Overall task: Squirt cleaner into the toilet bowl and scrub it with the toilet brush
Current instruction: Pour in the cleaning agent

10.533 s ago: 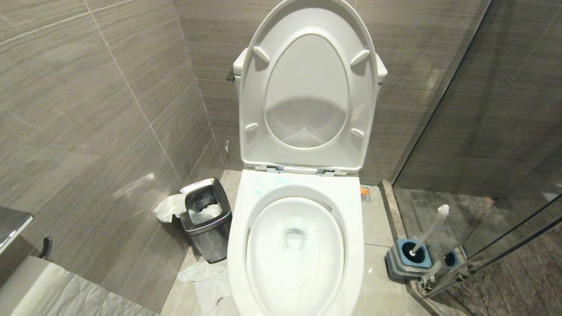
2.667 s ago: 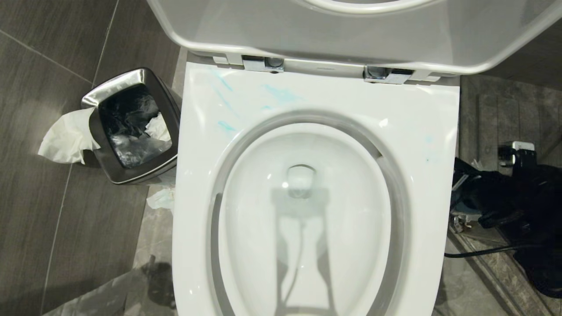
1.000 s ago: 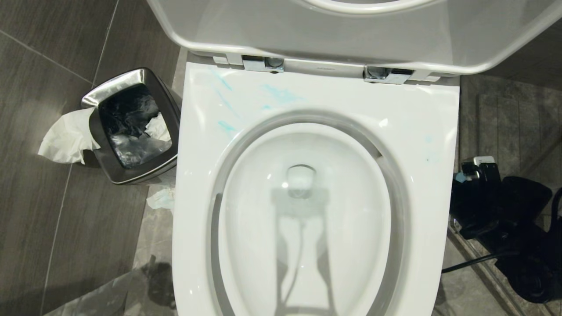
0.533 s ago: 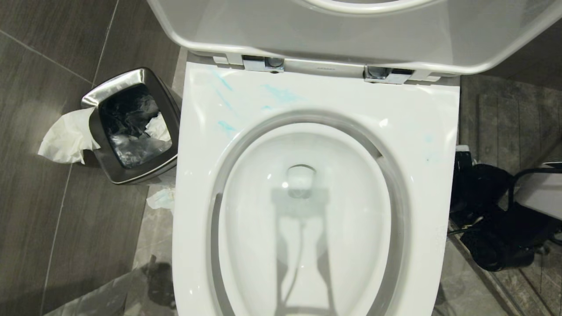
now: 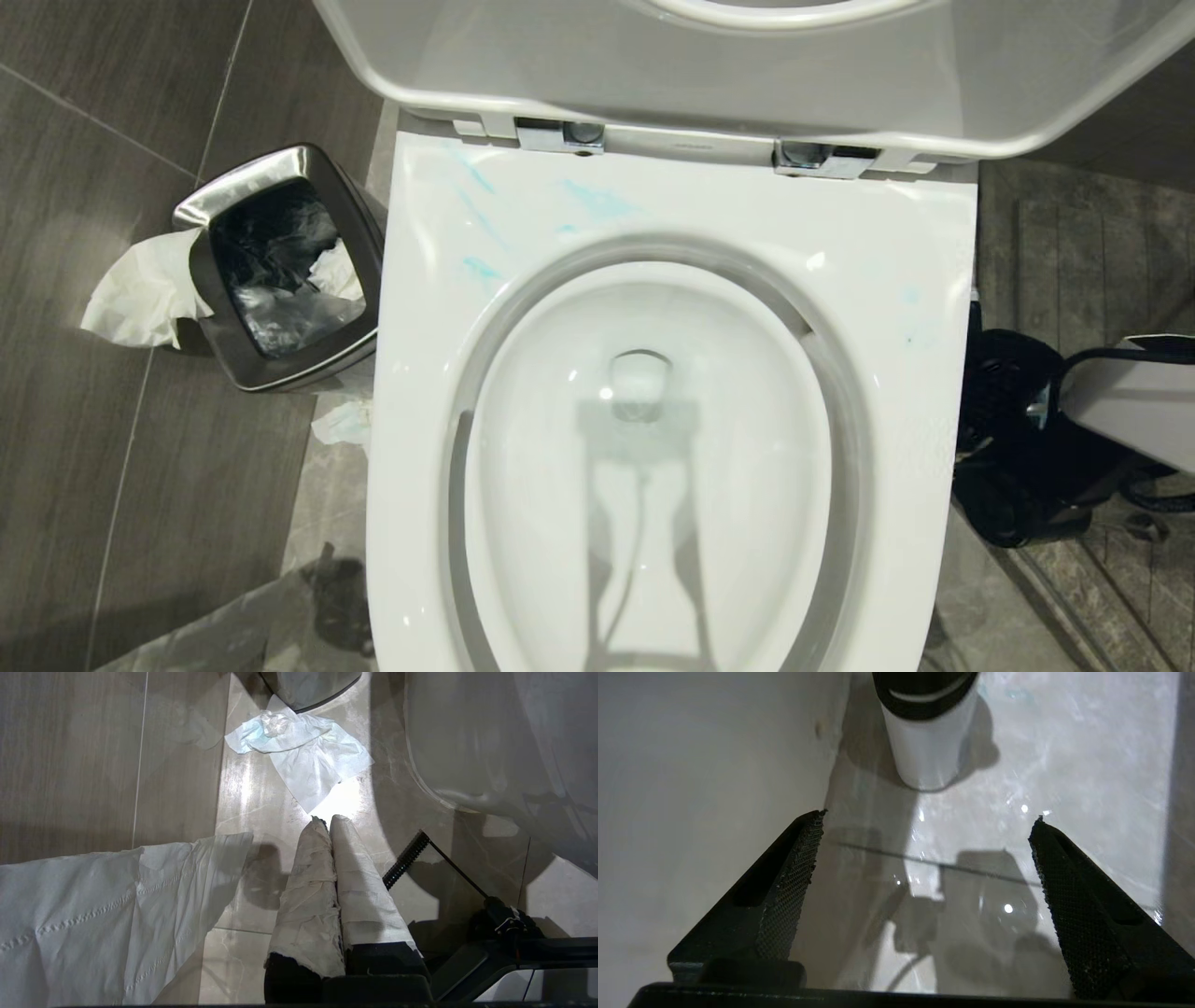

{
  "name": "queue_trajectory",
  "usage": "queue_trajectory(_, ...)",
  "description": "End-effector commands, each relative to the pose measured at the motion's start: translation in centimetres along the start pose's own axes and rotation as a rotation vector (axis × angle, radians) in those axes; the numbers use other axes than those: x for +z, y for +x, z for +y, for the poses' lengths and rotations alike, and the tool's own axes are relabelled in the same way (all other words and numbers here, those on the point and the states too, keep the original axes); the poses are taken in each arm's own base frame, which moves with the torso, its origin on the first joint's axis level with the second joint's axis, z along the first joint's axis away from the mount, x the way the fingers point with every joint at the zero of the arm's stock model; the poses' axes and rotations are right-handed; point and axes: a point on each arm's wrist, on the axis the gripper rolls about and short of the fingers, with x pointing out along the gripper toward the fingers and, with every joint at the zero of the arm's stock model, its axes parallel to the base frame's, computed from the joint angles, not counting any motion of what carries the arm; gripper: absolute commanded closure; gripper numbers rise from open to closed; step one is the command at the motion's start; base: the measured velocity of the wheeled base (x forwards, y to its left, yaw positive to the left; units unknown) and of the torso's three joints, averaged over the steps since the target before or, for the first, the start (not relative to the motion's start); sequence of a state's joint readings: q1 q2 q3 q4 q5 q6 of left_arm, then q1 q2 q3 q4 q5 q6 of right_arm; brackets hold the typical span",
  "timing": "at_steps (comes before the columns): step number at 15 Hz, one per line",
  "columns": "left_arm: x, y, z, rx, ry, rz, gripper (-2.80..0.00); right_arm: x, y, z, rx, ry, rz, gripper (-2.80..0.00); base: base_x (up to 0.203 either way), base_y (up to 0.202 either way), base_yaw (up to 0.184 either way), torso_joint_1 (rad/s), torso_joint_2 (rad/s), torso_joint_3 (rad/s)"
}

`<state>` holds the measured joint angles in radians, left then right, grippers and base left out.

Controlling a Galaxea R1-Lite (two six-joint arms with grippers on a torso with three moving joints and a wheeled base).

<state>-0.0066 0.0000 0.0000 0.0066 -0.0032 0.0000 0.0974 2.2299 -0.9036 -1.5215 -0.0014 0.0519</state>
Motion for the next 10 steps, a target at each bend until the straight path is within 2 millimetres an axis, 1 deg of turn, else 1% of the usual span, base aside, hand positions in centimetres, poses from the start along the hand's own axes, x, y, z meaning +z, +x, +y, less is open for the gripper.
queue_trajectory(1, 0.0, 0.0, 0.0, 0.001, 0.000, 0.001, 0.00, -0.3, 1.0, 0.3, 0.009, 0.007, -0.029, -2.80, 0.000, 0.000, 0.000, 0.000, 0.00, 0.000)
queue_trajectory(6, 0.0, 0.0, 0.0, 0.001, 0.000, 0.001, 0.00, -1.0, 2.9, 0.3, 0.012, 0.007, -0.072, -2.80, 0.000, 0.000, 0.000, 0.000, 0.00, 0.000)
queue_trajectory(8, 0.0, 0.0, 0.0, 0.001, 0.000, 0.001, 0.00, -1.0, 3.6, 0.3, 0.015, 0.007, -0.095, -2.80, 0.000, 0.000, 0.000, 0.000, 0.00, 0.000)
queue_trajectory(10, 0.0, 0.0, 0.0, 0.001, 0.000, 0.001, 0.00, -0.5, 4.3, 0.4, 0.019, 0.006, -0.134, -2.80, 0.000, 0.000, 0.000, 0.000, 0.00, 0.000)
